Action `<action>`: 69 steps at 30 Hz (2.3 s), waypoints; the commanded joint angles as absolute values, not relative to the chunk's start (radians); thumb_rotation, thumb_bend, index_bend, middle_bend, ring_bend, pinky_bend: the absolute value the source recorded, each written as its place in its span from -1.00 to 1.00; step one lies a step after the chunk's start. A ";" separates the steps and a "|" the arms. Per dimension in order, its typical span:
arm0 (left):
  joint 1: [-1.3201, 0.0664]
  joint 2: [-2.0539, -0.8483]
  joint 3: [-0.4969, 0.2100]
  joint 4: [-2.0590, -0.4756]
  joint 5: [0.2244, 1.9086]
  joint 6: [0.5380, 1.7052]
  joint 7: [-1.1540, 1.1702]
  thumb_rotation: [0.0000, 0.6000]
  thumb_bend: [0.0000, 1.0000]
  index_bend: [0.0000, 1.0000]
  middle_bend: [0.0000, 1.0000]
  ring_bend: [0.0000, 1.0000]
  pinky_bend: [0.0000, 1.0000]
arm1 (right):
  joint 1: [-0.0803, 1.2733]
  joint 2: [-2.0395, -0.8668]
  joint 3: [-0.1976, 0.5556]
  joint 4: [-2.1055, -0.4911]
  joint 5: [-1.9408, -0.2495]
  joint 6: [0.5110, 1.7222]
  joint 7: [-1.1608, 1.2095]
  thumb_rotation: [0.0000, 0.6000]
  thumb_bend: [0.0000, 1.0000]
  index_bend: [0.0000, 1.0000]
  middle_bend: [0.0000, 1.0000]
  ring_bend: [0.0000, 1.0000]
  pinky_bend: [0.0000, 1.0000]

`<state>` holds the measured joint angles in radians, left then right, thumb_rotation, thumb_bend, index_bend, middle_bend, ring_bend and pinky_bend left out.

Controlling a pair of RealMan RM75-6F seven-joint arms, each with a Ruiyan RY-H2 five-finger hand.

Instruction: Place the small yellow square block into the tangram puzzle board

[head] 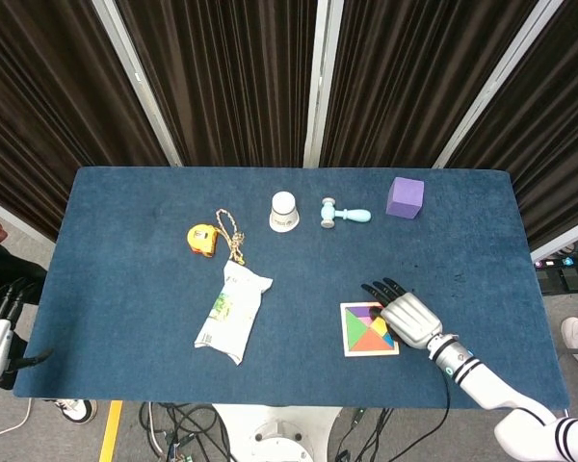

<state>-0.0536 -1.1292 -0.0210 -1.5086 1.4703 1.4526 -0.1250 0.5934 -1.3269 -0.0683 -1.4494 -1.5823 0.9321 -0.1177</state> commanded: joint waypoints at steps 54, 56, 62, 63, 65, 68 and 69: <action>-0.053 -1.130 -0.021 -1.504 1.472 1.453 -0.131 1.00 -1.00 -0.82 -0.96 -1.00 -0.91 | 0.555 -1.321 -0.067 -1.437 -1.581 0.982 -0.113 0.82 0.87 -0.11 -1.00 -1.00 -1.00; -0.054 -1.131 -0.021 -1.504 1.471 1.452 -0.130 1.00 -1.00 -0.82 -0.96 -1.00 -0.91 | 0.553 -1.316 -0.070 -1.444 -1.588 0.987 -0.104 0.83 0.87 -0.11 -1.00 -1.00 -1.00; -0.053 -1.130 -0.021 -1.507 1.473 1.455 -0.126 1.00 -1.00 -0.82 -0.96 -1.00 -0.91 | 0.557 -1.329 -0.087 -1.436 -1.591 0.955 -0.121 0.86 0.87 -0.11 -1.00 -1.00 -1.00; -0.053 -1.130 -0.021 -1.508 1.473 1.455 -0.126 1.00 -1.00 -0.82 -0.96 -1.00 -0.91 | 0.558 -1.331 -0.087 -1.434 -1.587 0.949 -0.125 0.86 0.86 -0.11 -1.00 -1.00 -1.00; -0.053 -1.129 -0.021 -1.509 1.472 1.454 -0.124 1.00 -1.00 -0.82 -0.96 -1.00 -0.91 | 0.558 -1.332 -0.083 -1.433 -1.583 0.949 -0.130 0.86 0.85 -0.11 -1.00 -1.00 -1.00; -0.054 -1.127 -0.022 -1.511 1.472 1.455 -0.124 1.00 -1.00 -0.82 -0.96 -1.00 -0.91 | 0.550 -1.318 -0.067 -1.446 -1.585 0.989 -0.115 0.86 0.85 -0.11 -1.00 -1.00 -1.00; -0.054 -1.126 -0.023 -1.511 1.472 1.456 -0.123 1.00 -1.00 -0.82 -0.96 -1.00 -0.91 | 0.545 -1.309 -0.062 -1.454 -1.587 1.007 -0.110 0.86 0.85 -0.11 -1.00 -1.00 -1.00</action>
